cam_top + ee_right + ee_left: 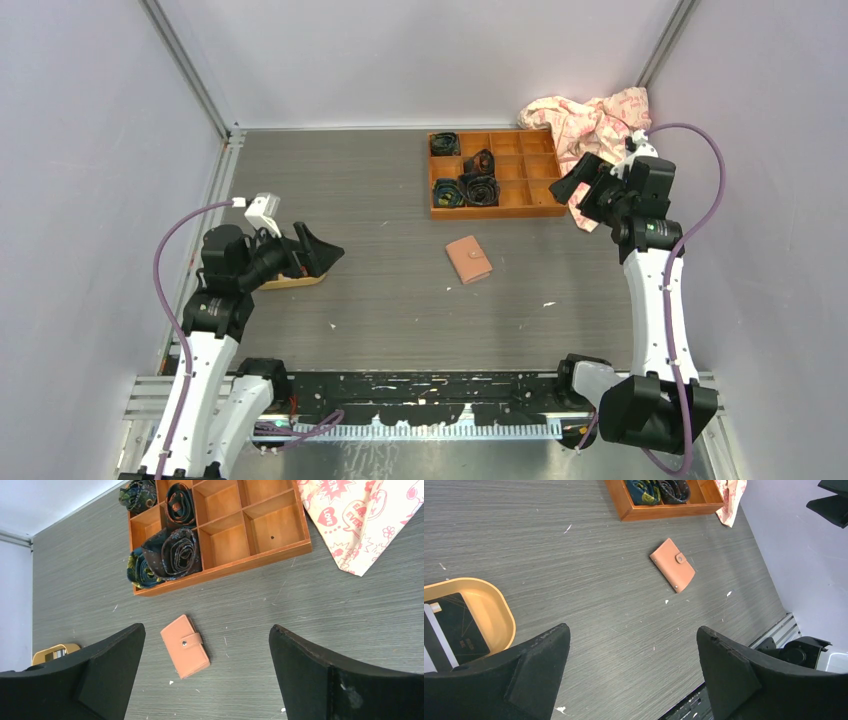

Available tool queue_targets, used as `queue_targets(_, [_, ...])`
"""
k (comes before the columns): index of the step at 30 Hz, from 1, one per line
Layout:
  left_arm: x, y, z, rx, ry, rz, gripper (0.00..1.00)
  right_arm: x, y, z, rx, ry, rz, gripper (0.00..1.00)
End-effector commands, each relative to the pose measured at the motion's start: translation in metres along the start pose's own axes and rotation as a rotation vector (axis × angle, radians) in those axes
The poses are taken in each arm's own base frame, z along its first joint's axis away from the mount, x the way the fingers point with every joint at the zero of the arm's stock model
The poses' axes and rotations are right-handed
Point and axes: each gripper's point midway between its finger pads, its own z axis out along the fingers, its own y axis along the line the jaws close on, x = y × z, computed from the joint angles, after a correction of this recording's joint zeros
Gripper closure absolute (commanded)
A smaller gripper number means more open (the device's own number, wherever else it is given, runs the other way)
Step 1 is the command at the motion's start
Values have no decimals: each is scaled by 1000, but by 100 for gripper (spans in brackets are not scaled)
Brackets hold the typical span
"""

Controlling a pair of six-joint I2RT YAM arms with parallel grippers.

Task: Put the credit cards into the card holder
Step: Move the card holder to the center of the board.

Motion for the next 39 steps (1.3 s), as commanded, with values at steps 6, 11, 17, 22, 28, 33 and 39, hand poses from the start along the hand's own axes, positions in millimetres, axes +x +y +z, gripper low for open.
queue_targets(6, [-14,-17,-1,91,-57,31,3,-6,28,-8,-158,-21,-47,0])
queue_targets(11, [-12,-24,4,147,-56,-26,3,16,69,-18,-455,78,-146,0])
queue_targets(17, [-8,-21,7,140,-34,-50,3,51,99,-38,-734,186,-345,1])
queue_targets(22, [-9,-46,11,293,-3,-209,0,68,110,-37,-893,294,-164,1])
queue_targets(28, [9,-44,21,394,-21,-467,3,90,93,-22,-852,289,-186,0])
queue_targets(33, [42,-25,23,173,5,-402,5,95,69,-17,-684,243,-390,1])
queue_targets(39, [88,5,27,-172,160,-174,8,103,71,-18,-672,269,-465,1])
